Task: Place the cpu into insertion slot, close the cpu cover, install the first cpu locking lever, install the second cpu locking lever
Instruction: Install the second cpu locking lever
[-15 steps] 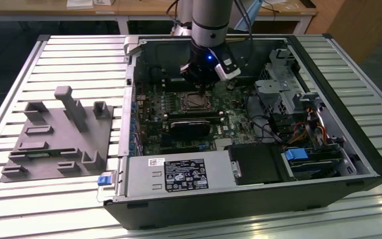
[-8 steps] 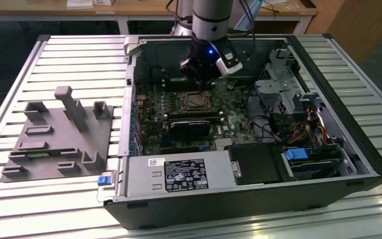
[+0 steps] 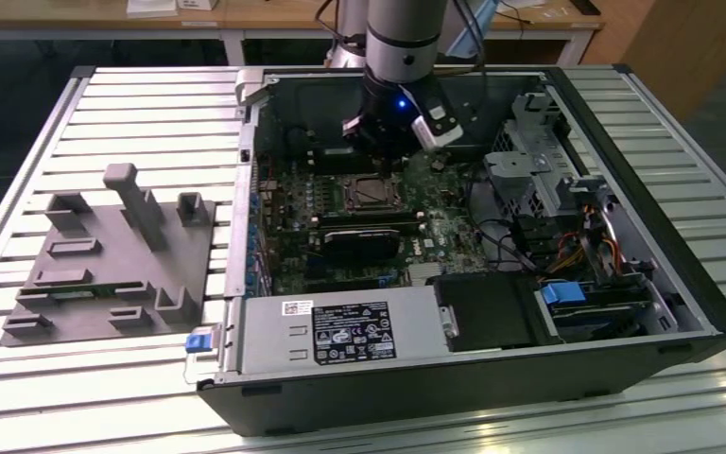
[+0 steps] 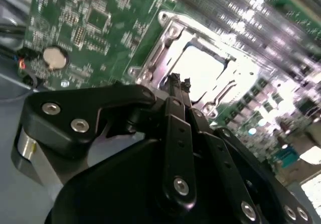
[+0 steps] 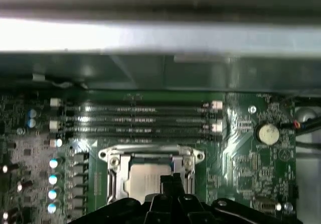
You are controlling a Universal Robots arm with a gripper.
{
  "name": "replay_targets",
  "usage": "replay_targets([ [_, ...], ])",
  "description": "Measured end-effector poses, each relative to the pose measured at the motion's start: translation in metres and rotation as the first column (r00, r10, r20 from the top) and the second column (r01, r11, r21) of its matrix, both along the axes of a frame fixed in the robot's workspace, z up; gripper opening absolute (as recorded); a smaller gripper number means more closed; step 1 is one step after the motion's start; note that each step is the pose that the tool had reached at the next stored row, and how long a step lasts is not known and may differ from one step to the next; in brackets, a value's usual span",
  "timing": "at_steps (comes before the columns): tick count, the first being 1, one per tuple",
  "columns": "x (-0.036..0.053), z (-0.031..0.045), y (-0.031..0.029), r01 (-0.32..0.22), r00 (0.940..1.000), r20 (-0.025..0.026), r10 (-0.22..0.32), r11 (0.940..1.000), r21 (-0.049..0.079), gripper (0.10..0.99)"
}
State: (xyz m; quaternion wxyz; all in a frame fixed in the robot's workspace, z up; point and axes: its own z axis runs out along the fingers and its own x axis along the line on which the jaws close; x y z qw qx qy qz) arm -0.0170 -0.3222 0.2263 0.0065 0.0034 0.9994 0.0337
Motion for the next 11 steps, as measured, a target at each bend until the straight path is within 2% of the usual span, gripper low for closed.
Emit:
replay_targets([
  [4, 0.0000, 0.0000, -0.0102, 0.000, 1.0000, 0.0000, 0.000, 1.0000, 0.000, 0.106],
  [7, 0.0003, 0.0000, -0.0125, 0.000, 1.0000, -0.0036, 0.000, 1.0000, 0.000, 0.106],
  [11, 0.0002, 0.0000, -0.0180, 0.000, 1.0000, -0.0041, 0.000, 1.0000, 0.001, 0.106],
])
